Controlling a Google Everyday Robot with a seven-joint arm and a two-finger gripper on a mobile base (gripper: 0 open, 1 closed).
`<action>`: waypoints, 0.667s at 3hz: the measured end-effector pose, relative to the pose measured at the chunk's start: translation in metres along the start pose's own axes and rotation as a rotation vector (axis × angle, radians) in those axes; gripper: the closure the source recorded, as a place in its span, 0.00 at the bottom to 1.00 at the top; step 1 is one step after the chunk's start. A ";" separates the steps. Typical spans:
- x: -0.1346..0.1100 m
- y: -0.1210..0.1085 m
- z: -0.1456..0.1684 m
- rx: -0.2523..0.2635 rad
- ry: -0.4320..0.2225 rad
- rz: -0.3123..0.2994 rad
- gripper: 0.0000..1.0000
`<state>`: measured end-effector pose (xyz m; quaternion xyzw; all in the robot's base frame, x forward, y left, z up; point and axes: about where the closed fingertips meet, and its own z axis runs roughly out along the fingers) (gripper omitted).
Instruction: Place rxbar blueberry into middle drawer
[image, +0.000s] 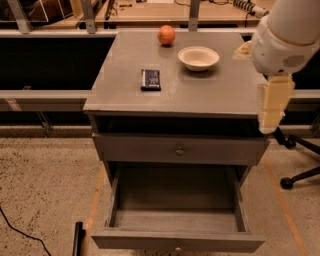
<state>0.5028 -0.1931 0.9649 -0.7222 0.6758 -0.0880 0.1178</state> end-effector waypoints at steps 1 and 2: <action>-0.019 -0.040 0.033 -0.021 -0.004 -0.224 0.00; -0.039 -0.073 0.051 0.024 0.015 -0.455 0.00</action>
Offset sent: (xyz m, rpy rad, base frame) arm 0.1257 0.0778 -0.0318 -0.2690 -0.1419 0.7645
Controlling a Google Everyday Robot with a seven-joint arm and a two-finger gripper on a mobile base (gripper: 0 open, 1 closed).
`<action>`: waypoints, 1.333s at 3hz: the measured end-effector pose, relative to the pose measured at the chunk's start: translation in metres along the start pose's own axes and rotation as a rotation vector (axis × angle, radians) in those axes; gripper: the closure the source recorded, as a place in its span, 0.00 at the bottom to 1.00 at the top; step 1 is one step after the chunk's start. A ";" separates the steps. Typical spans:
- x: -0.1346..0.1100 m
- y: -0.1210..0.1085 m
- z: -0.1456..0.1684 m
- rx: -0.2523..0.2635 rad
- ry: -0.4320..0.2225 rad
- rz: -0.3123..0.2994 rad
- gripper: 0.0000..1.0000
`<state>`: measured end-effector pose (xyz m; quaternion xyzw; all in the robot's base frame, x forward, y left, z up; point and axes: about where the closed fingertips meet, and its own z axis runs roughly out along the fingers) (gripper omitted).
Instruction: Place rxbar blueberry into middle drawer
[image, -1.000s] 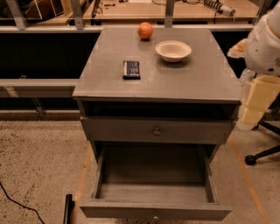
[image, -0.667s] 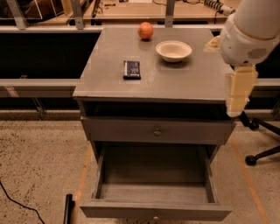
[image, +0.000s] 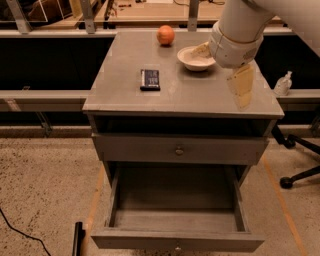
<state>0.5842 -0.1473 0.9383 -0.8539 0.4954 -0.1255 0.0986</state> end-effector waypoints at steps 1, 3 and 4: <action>0.000 -0.002 0.001 0.006 0.004 -0.093 0.00; -0.008 -0.050 0.035 0.145 0.038 -0.437 0.00; -0.015 -0.071 0.044 0.159 0.070 -0.638 0.00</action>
Offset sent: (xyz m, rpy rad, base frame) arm 0.0241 0.0151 -0.0135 -0.0166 -0.1289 0.2470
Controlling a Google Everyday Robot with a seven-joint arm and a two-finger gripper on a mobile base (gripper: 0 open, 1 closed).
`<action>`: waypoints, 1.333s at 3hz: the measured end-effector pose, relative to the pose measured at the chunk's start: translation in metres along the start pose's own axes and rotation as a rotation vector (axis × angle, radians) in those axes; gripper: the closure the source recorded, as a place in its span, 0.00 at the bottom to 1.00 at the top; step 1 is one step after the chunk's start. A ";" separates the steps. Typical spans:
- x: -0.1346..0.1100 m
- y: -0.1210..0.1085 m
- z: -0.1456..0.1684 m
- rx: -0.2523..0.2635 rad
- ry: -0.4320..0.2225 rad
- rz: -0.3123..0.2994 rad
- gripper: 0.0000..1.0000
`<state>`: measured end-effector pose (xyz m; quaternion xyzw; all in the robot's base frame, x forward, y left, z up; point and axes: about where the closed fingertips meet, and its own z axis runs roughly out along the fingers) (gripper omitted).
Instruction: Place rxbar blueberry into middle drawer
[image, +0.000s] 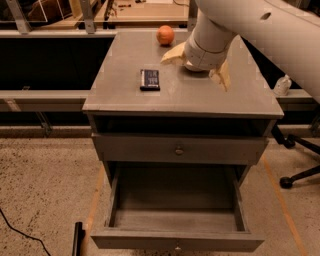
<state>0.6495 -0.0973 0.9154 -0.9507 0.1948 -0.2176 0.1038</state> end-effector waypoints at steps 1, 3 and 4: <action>0.010 -0.018 0.022 -0.021 -0.015 -0.163 0.00; 0.018 -0.048 0.051 -0.035 -0.022 -0.247 0.00; 0.019 -0.062 0.055 -0.028 -0.031 -0.273 0.00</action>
Offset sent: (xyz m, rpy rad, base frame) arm 0.0861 0.0655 -0.0360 -0.1863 0.0058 0.2645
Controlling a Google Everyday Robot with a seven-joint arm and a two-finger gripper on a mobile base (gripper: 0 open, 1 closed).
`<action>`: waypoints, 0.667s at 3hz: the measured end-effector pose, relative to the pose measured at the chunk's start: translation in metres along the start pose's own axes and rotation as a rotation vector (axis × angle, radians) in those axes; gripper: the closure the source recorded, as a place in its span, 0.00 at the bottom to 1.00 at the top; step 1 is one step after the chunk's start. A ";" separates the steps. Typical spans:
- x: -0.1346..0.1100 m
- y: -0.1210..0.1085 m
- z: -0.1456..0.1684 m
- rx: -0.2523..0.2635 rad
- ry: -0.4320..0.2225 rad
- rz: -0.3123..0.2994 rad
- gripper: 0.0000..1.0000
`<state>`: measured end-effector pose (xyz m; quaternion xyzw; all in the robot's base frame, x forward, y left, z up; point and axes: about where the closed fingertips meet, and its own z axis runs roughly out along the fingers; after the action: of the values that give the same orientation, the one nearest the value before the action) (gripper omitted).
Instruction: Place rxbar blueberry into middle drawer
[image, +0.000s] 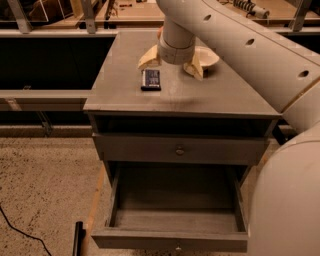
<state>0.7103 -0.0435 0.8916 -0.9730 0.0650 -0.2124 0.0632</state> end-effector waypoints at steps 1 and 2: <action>0.008 -0.018 0.008 0.018 -0.015 -0.052 0.00; 0.017 -0.033 0.024 0.055 -0.020 -0.094 0.00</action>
Offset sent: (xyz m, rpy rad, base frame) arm 0.0496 0.0488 -0.0170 0.0381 -0.0136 0.1763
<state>0.7390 -0.0116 0.8813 -0.9749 0.0127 -0.2070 0.0804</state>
